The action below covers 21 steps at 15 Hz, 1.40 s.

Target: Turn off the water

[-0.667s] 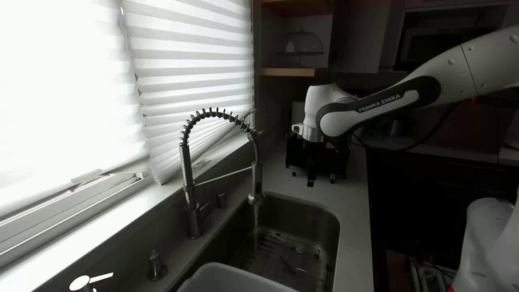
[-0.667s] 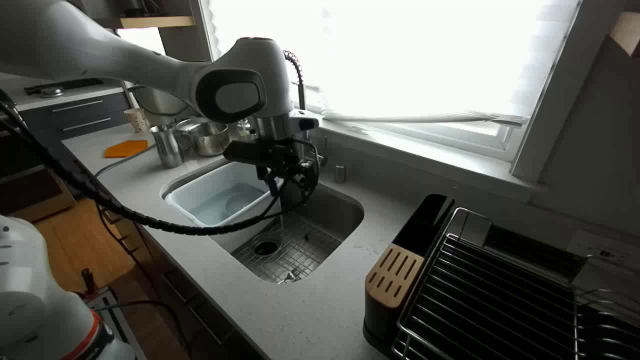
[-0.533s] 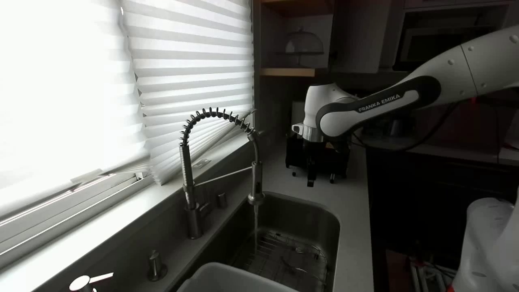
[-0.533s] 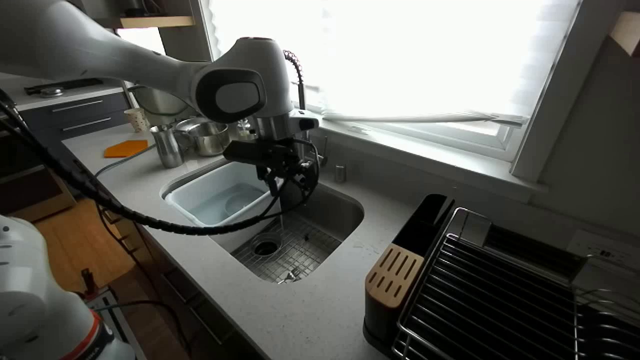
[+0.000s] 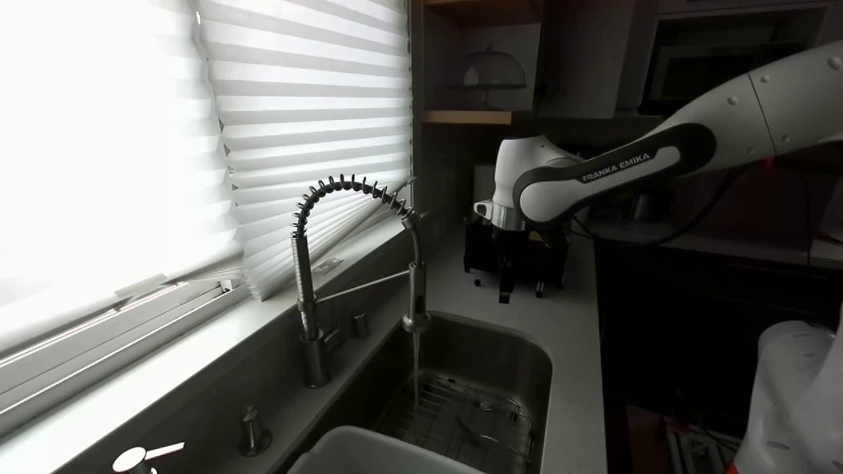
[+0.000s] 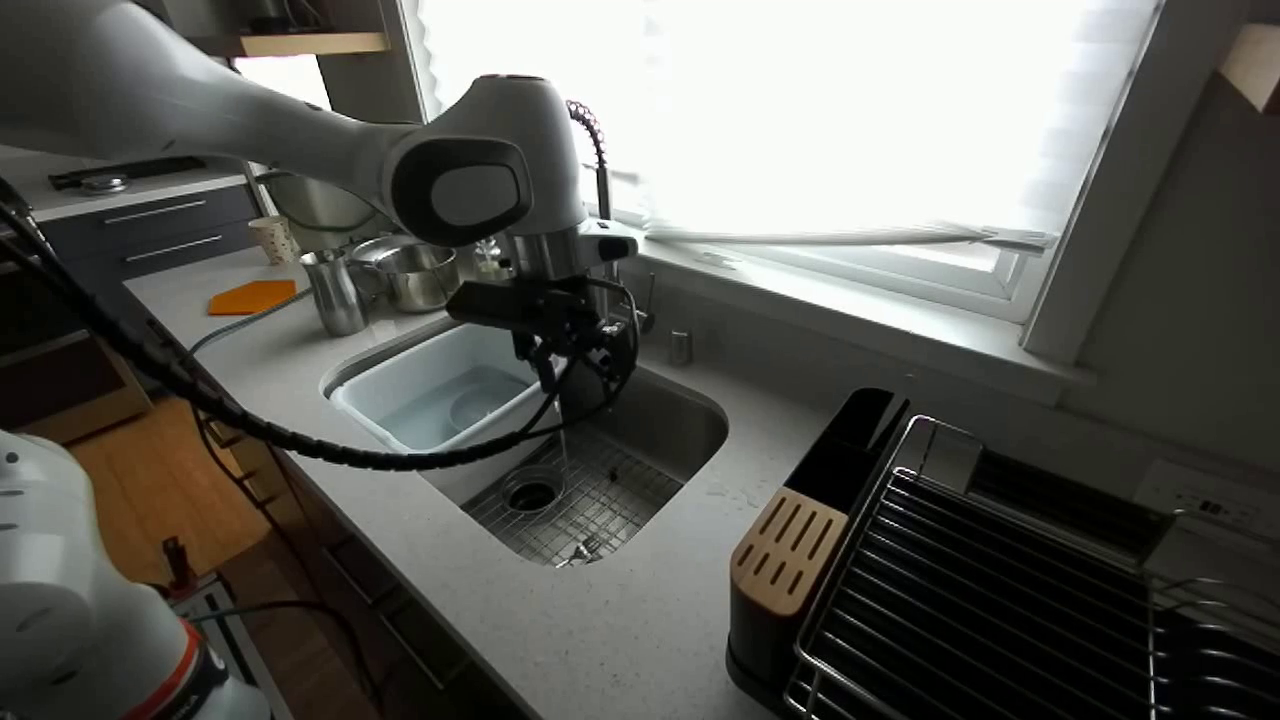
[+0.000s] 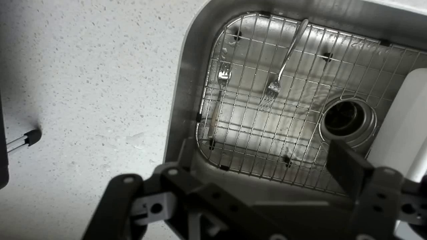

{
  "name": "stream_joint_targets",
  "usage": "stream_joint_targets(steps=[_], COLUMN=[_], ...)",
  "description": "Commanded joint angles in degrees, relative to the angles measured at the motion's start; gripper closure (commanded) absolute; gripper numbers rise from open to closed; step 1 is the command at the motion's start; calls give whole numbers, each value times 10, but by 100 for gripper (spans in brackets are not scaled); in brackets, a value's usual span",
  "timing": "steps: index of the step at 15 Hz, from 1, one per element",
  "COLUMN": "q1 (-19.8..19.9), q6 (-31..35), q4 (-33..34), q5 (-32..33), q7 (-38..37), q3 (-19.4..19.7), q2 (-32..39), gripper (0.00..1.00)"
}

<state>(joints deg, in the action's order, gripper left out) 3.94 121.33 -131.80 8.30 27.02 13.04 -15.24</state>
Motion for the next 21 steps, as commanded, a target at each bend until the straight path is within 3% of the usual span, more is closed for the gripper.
stream_joint_targets(steps=[1, 3, 7, 13, 17, 21], q1=[7, 7, -1, 13, 38, 63], q6=[-1, -1, -2, -5, -22, -62], q4=[1, 1, 67, 190, 282, 377], q5=[-2, -2, -77, -238, -341, -389], q7=[2, 2, 44, 240, 345, 361], q3=[-7, -7, 11, 21, -6, -51], q2=[0, 0, 61, 164, 245, 327], gripper=[0, 0, 0, 0, 0, 0])
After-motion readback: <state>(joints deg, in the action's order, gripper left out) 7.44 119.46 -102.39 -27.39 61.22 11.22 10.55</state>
